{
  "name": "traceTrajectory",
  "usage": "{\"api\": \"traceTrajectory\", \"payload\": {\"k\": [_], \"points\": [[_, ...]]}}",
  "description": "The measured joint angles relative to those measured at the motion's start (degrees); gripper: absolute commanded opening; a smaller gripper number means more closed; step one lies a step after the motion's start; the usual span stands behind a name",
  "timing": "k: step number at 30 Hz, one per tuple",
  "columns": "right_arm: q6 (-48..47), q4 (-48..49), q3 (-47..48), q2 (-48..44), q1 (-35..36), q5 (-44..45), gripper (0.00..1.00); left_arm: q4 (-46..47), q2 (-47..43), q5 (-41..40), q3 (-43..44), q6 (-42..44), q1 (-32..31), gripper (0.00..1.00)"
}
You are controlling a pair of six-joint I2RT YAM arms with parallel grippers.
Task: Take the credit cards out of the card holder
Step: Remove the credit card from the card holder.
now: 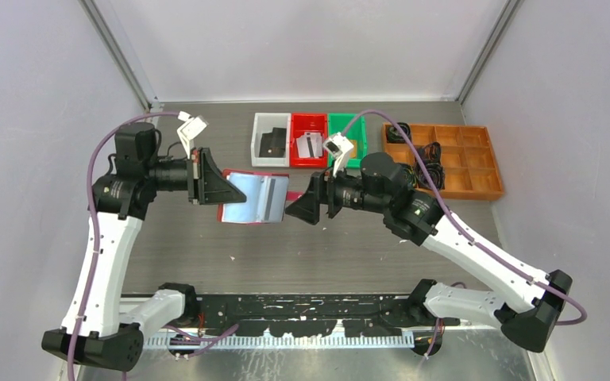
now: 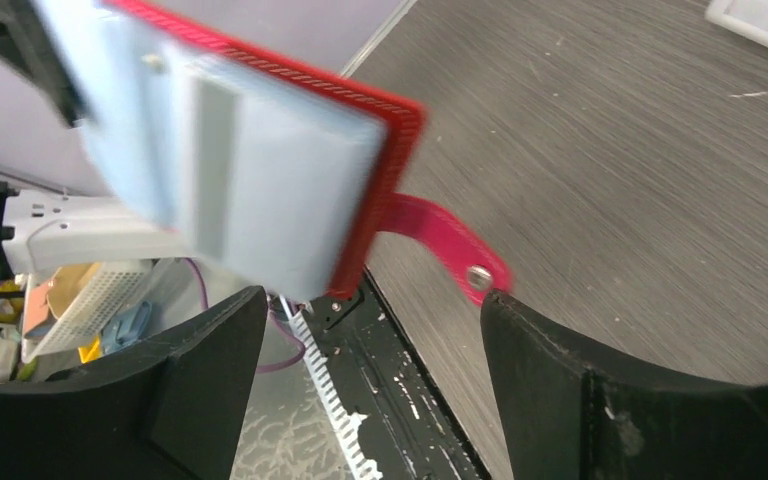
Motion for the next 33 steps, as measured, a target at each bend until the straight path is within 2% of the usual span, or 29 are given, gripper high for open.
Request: {"api": "traceTrajectory", "payload": {"k": [4,7,11,14,17,18,19,20,22,27,30,33], "points": [[1.2,2.0,-3.5,-1.9,-5.3,-5.1,0.76,2.1,-1.4,1.4,0.1,-3.5,-0.6,0.00],[4.3,7.0,-7.4,-3.2,-8.0,-9.3,0.74,4.3,-2.2,2.0,0.1,-6.3,-0.7,0.00],[11.5,19.1,-13.3,-3.7,-8.8,-16.0,0.74,6.4,-3.0,2.7,0.1,-8.9,-0.9,0.00],[18.9,31.0,-16.5,-2.1,-8.8,-20.1,0.67,7.3,-3.1,2.8,0.1,-10.1,-1.0,0.00],[26.5,43.4,-18.3,1.2,-8.8,-22.1,0.52,8.3,-3.1,2.8,0.1,-11.1,-1.1,0.00],[29.3,47.6,-18.9,2.5,-8.8,-22.4,0.42,8.8,-3.1,2.8,0.1,-11.7,-1.1,0.00],[32.1,51.6,-19.3,3.9,-8.8,-22.8,0.28,9.1,-3.1,2.8,0.1,-11.9,-1.1,0.00],[34.7,55.4,-19.6,5.4,-8.8,-23.0,0.20,9.5,-3.1,2.8,0.1,-12.1,-1.1,0.00],[39.1,61.3,-19.9,7.7,-8.8,-23.3,0.14,10.1,-3.1,2.7,0.1,-12.3,-1.1,0.00],[46.6,71.7,-20.4,8.3,-8.8,-23.4,0.21,9.2,-3.3,-0.3,0.1,-10.3,-1.1,0.00],[46.7,72.1,-21.3,4.8,-8.6,-23.3,0.22,7.1,-3.4,-2.7,0.1,-7.7,-1.2,0.00],[44.5,68.7,-21.8,-0.3,-7.7,-22.8,0.47,6.3,-3.4,-4.3,0.1,-6.5,-1.2,0.00]]}}
